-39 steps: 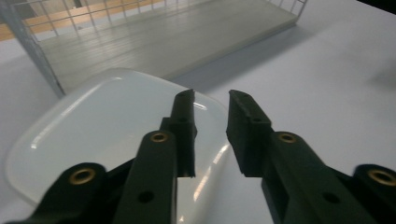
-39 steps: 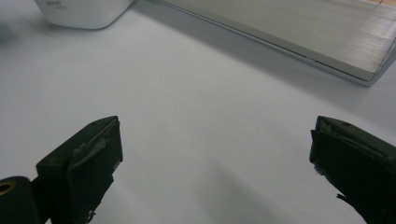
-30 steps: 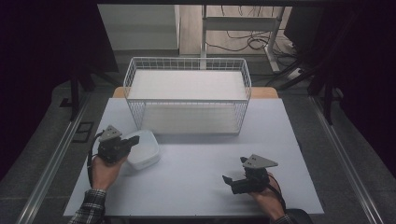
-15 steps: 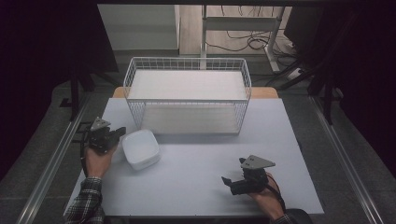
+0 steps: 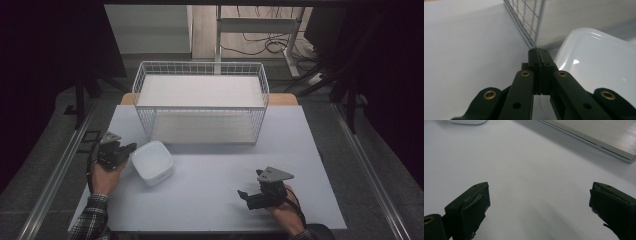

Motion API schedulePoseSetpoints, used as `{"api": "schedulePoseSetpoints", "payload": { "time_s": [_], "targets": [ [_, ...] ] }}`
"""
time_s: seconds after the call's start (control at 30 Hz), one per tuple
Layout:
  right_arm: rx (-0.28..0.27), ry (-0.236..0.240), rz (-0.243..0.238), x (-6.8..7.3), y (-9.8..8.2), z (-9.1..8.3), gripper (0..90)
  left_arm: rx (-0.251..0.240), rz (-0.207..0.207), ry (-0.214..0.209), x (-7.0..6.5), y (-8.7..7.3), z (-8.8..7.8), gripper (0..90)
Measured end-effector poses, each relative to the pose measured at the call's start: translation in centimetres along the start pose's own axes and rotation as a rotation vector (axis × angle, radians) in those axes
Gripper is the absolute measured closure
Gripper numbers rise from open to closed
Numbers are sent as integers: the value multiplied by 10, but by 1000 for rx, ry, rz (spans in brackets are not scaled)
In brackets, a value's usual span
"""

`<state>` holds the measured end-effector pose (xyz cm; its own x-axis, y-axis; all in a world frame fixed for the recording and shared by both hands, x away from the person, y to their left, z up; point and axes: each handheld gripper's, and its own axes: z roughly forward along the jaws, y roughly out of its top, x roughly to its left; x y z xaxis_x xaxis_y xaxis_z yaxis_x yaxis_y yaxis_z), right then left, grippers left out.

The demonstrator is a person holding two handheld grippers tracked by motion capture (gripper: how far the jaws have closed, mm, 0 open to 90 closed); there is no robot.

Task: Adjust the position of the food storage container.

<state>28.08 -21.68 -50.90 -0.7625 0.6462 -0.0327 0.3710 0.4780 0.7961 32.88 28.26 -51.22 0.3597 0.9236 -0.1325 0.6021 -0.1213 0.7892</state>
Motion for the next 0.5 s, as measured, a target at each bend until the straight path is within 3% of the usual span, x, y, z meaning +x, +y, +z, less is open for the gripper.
{"api": "schedulePoseSetpoints", "payload": {
  "time_s": [0.27, 0.5],
  "targets": [
    [3, 5, 6, -1, 0, 0, 29, 13, -2, -28, -16, -10, -9, 900],
    [21, 8, 11, 0, -1, 2, 29, 15, 26, -21, -30, -15, -14, 900]
  ]
}}
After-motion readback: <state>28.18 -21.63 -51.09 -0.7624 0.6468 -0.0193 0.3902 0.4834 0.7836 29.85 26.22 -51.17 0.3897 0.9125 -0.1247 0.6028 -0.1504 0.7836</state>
